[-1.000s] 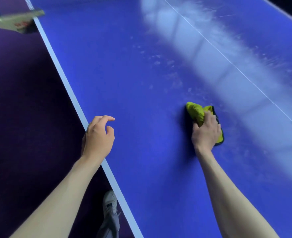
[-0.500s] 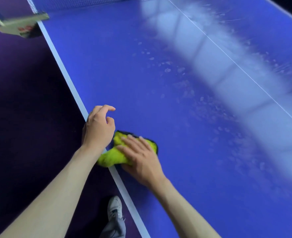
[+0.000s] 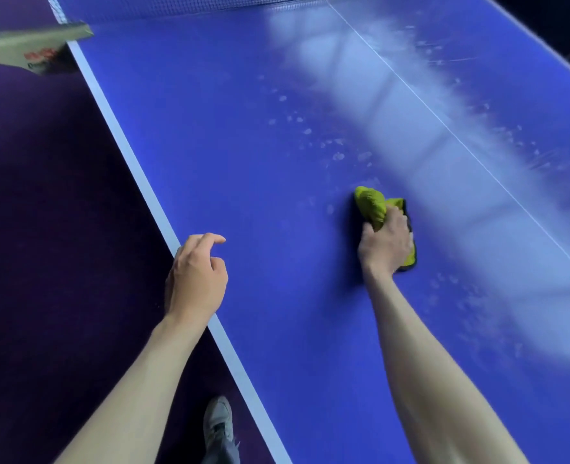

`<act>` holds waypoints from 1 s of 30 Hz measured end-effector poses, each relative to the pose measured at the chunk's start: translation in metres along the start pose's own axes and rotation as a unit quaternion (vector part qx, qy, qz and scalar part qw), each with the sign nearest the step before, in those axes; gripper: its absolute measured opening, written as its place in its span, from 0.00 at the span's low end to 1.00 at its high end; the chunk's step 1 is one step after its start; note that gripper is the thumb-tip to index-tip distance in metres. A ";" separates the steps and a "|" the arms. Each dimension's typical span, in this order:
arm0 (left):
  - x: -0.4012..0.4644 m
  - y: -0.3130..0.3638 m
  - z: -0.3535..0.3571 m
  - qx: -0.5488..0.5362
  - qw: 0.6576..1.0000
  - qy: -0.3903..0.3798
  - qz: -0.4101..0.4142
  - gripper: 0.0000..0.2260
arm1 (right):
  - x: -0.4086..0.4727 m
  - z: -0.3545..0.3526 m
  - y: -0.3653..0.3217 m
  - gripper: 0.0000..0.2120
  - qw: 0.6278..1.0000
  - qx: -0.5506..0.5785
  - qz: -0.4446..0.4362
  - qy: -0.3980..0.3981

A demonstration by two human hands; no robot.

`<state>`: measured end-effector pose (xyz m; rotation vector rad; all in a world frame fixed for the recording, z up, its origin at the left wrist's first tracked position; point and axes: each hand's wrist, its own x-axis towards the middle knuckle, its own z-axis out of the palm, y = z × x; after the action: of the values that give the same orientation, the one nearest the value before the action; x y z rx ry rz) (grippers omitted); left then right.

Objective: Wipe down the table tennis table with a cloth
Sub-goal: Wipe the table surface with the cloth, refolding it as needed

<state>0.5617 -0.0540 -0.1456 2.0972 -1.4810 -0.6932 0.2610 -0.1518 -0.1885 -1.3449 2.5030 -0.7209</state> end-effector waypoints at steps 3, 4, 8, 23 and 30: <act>0.011 0.000 -0.005 -0.016 1.000 0.016 -0.005 0.18 | -0.073 0.030 -0.045 0.29 0.986 -0.004 -0.156 -0.063; 0.018 -0.001 -0.008 -0.020 0.999 0.028 -0.005 0.18 | -0.099 0.038 -0.060 0.29 0.976 0.003 -0.204 -0.079; 0.045 -0.005 -0.023 -0.017 0.998 0.065 0.002 0.18 | -0.180 0.057 -0.101 0.26 0.916 -0.001 -0.375 -0.146; 0.101 -0.019 -0.017 0.043 0.996 0.010 -0.076 0.19 | 0.086 0.028 -0.020 0.28 0.987 -0.044 -0.145 -0.050; 0.125 -0.019 -0.035 -0.037 0.994 0.070 -0.075 0.16 | 0.074 0.048 -0.062 0.29 0.997 -0.052 -0.052 -0.015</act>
<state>0.6331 -0.1644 -0.1475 2.1679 -1.2152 -0.6314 0.2838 -0.2570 -0.1945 -1.5184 2.4948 -0.5937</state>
